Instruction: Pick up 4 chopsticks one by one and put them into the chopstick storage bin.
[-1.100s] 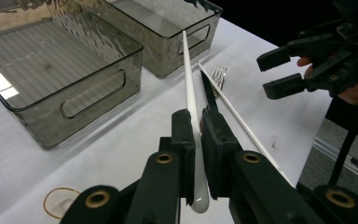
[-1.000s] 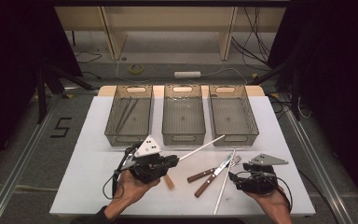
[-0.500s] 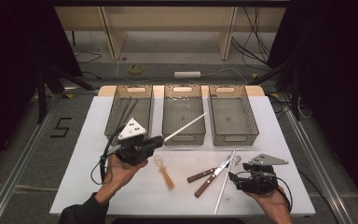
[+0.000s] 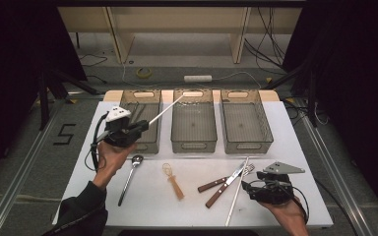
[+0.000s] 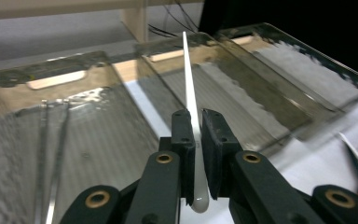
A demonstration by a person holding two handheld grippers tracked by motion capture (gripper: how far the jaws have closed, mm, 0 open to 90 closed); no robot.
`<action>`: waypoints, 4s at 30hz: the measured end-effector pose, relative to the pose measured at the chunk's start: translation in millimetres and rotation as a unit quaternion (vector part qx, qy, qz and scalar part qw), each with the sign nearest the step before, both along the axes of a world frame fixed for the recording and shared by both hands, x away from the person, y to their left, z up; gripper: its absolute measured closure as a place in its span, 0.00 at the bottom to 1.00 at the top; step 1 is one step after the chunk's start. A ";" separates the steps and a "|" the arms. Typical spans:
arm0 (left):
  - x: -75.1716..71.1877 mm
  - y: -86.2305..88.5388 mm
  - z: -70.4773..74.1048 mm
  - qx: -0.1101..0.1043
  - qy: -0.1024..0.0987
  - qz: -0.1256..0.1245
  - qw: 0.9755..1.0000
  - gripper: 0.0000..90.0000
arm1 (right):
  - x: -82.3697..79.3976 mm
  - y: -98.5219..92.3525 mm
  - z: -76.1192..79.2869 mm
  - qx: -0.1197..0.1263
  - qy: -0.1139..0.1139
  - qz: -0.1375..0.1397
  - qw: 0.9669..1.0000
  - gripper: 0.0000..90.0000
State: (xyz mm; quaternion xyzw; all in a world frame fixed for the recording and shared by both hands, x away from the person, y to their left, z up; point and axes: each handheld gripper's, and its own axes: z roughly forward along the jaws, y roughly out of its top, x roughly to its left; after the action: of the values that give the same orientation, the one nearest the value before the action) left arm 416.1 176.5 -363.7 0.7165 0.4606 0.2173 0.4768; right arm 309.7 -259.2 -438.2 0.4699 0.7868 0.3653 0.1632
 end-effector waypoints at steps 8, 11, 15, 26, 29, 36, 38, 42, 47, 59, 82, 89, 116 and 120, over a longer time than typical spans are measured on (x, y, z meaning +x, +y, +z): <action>21.3 22.1 -3.8 0.000 -0.014 0.038 0.999 0.93 | -0.1 -0.4 0.6 0.005 -0.002 -0.001 1.000 0.37; 28.9 28.4 -7.5 -0.007 -0.012 0.050 0.999 0.93 | -0.1 -0.5 1.1 0.008 -0.005 -0.001 1.000 0.37; 36.6 35.7 -13.3 -0.010 -0.009 0.062 0.998 0.93 | -0.1 -0.4 1.2 0.011 -0.007 -0.001 1.000 0.37; 45.2 48.7 -26.7 -0.012 0.006 0.088 0.996 0.93 | -0.1 -1.1 1.2 0.014 -0.006 0.001 1.000 0.37; 44.4 50.2 -32.6 -0.006 0.010 0.092 0.996 0.92 | -0.1 -1.2 1.1 0.014 -0.006 0.001 1.000 0.37; 49.2 50.9 -41.8 0.000 0.026 0.099 0.995 0.92 | 0.1 -0.6 0.8 0.013 -0.006 0.002 1.000 0.37; 51.2 50.6 -43.9 0.002 0.030 0.102 0.994 0.92 | 0.1 -0.8 0.8 0.014 -0.005 0.002 1.000 0.37; 55.6 49.7 -50.7 0.008 0.038 0.103 0.994 0.92 | 0.1 -1.1 0.8 0.014 -0.006 0.002 1.000 0.37; 63.8 51.5 -57.5 -0.001 0.059 0.106 0.993 0.83 | -0.1 -0.9 0.7 0.014 -0.005 0.003 1.000 0.37; 42.5 36.8 -36.3 -0.019 0.068 0.064 0.995 0.43 | -0.3 -1.0 1.5 0.014 -0.006 0.004 1.000 0.37; -22.8 -10.7 -38.0 -0.025 0.055 -0.012 0.998 0.27 | -2.6 1.6 1.2 0.004 -0.004 -0.004 1.000 0.37; -41.9 -22.4 -41.7 -0.027 0.049 -0.028 0.998 0.27 | -2.1 1.0 1.7 0.003 -0.006 -0.005 1.000 0.37; -88.0 -91.6 -67.4 0.008 0.064 -0.103 0.993 0.21 | -2.4 -0.4 1.8 0.003 -0.009 -0.008 1.000 0.37; -91.5 -98.3 -69.0 0.007 0.063 -0.110 0.992 0.21 | -2.3 -0.6 1.8 0.003 -0.009 -0.008 1.000 0.37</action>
State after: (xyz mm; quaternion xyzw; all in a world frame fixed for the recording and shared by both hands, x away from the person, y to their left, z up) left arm 324.6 78.2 -432.6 0.7784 0.4068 0.1213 0.4625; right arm 307.4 -259.8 -436.5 0.4735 0.7804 0.3704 0.1723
